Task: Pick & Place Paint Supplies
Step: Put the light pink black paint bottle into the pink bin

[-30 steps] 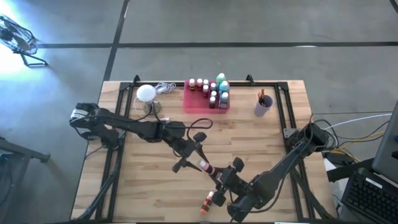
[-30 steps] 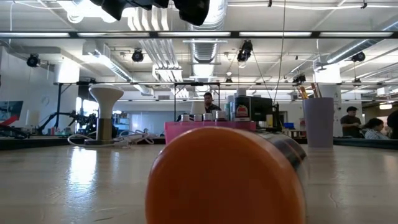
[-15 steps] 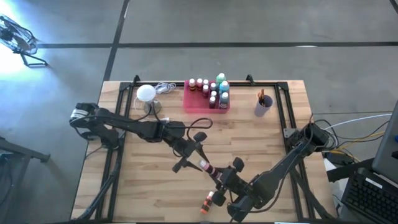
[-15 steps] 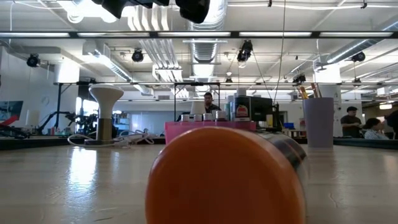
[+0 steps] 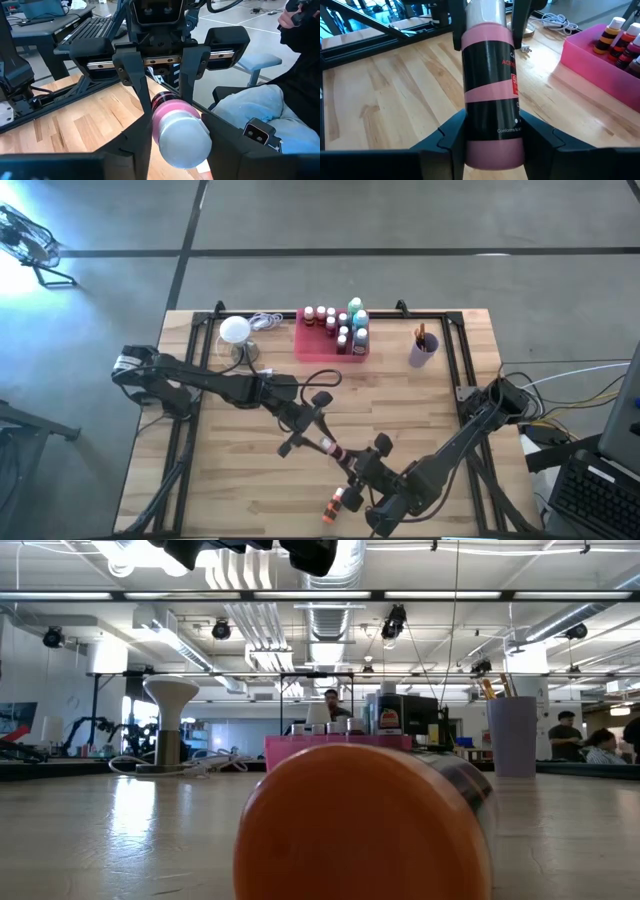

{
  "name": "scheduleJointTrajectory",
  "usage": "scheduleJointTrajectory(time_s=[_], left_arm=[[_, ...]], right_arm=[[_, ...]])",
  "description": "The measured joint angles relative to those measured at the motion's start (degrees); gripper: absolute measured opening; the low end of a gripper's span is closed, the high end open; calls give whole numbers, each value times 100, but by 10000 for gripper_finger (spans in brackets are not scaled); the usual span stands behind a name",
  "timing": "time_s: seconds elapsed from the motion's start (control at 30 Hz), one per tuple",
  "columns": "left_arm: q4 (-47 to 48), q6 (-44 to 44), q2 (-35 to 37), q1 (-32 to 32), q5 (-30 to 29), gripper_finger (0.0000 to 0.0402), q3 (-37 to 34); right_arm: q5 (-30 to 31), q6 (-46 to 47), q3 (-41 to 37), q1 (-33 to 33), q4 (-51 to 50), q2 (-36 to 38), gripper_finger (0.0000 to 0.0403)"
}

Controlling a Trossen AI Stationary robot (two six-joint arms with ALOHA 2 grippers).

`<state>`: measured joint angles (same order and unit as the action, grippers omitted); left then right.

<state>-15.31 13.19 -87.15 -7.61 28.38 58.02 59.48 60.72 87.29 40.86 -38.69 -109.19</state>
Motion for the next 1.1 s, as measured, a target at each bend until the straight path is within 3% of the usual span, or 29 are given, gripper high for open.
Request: scheduleJointTrajectory(time_s=[0.1,0.33,0.8,0.9,1.1], left_arm=[[8,19,0,1,-1,135,0],[161,24,11,2,-16,143,0],[907,282,274,3,-78,141,-4],[1692,697,459,2,-782,141,94],[3006,1454,511,43,-3328,141,495]], right_arm=[[-4,3,0,0,-1,-4,145],[-44,36,0,0,4,-7,169],[-892,94,0,13,-144,-4,197],[-1005,553,0,50,-709,-3,200],[-858,2291,-54,94,-2407,7,189]])
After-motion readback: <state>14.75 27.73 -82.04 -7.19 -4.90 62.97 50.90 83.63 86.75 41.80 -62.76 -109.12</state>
